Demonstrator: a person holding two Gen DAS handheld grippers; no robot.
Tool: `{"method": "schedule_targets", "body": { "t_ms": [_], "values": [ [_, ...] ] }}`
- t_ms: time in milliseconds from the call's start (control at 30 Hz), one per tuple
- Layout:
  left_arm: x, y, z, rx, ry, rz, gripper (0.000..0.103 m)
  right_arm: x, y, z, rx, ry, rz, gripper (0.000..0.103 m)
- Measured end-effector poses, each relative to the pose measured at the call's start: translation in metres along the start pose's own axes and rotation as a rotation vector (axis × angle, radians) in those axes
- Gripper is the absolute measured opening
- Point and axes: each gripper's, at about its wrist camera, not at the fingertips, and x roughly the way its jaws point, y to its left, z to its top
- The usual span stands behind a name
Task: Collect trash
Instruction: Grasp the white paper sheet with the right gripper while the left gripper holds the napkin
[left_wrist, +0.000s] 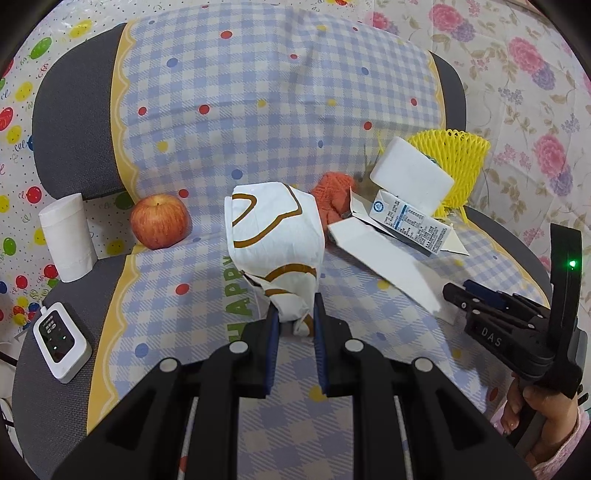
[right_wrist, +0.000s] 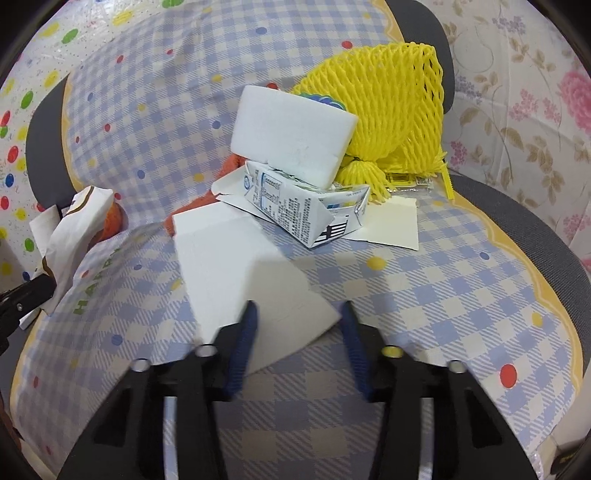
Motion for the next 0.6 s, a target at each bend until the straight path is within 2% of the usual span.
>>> {"method": "schedule_targets", "body": {
  "t_ms": [100, 167, 233, 267, 300, 467, 533, 600],
  "values": [
    [-0.006, 0.001, 0.001, 0.001, -0.010, 0.005, 0.015, -0.009, 0.001, 0.004, 0.004, -0.026, 0.023, 0.016],
    [-0.009, 0.003, 0.002, -0.002, -0.015, 0.009, 0.015, -0.013, 0.001, 0.007, 0.007, -0.022, 0.041, 0.019],
    [-0.012, 0.003, 0.002, -0.004, -0.019, 0.011, 0.015, -0.014, -0.002, 0.007, 0.027, -0.018, 0.064, 0.035],
    [-0.012, 0.003, 0.001, -0.005, -0.021, 0.011, 0.015, -0.014, -0.001, 0.007, 0.029, -0.017, 0.067, 0.051],
    [-0.013, 0.004, 0.001, -0.006, -0.020, 0.010, 0.015, -0.014, 0.000, 0.006, 0.027, -0.015, 0.066, 0.059],
    [-0.011, 0.004, -0.003, -0.006, -0.010, 0.007, 0.015, -0.008, 0.011, 0.000, 0.020, 0.015, 0.088, 0.060],
    [-0.011, 0.006, -0.004, -0.007, -0.009, 0.009, 0.015, 0.000, 0.020, -0.001, -0.006, 0.034, 0.065, 0.061],
    [-0.010, 0.008, -0.004, -0.014, -0.008, 0.009, 0.015, 0.000, 0.025, -0.003, -0.019, 0.018, 0.049, 0.061]
  ]
}}
